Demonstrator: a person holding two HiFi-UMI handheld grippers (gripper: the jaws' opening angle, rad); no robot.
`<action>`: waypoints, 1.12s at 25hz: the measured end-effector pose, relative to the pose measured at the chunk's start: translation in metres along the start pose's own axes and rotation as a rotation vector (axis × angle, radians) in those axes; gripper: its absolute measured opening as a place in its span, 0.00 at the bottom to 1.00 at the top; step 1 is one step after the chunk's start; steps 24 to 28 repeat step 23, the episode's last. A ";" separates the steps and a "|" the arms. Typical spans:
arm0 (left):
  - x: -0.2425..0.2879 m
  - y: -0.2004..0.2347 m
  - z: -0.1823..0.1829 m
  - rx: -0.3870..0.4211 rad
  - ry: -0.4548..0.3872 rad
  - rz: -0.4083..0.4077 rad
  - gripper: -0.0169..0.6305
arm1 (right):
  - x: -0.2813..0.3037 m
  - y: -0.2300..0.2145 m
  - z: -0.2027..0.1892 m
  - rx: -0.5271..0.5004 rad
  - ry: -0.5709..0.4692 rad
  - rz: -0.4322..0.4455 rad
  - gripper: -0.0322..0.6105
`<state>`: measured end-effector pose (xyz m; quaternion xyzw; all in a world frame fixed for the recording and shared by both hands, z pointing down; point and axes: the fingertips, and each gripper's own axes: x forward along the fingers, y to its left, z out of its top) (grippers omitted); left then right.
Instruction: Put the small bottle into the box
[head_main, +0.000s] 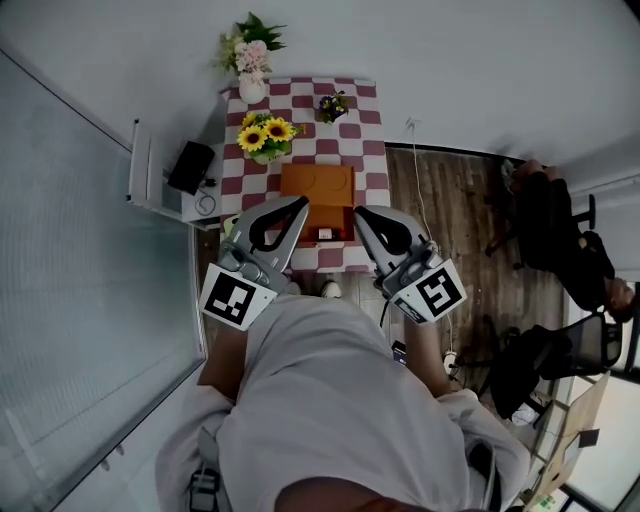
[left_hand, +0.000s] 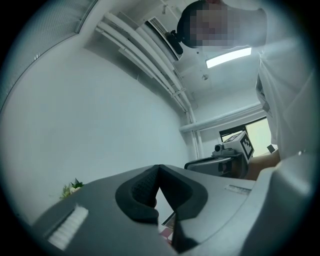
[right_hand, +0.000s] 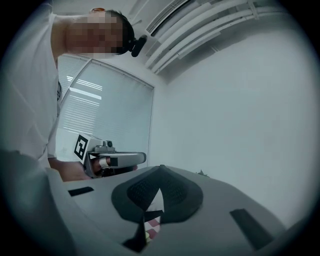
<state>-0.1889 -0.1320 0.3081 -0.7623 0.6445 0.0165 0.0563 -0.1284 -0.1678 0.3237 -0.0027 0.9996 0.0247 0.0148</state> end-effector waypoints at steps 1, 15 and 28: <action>0.000 0.000 -0.002 0.002 0.005 -0.003 0.02 | -0.001 -0.002 0.000 0.000 0.000 -0.014 0.05; -0.005 -0.008 -0.031 -0.071 0.005 -0.049 0.02 | 0.002 -0.007 -0.008 -0.030 0.047 -0.077 0.05; -0.001 -0.009 -0.040 -0.058 0.015 -0.051 0.02 | 0.007 0.002 -0.015 -0.035 0.050 -0.060 0.05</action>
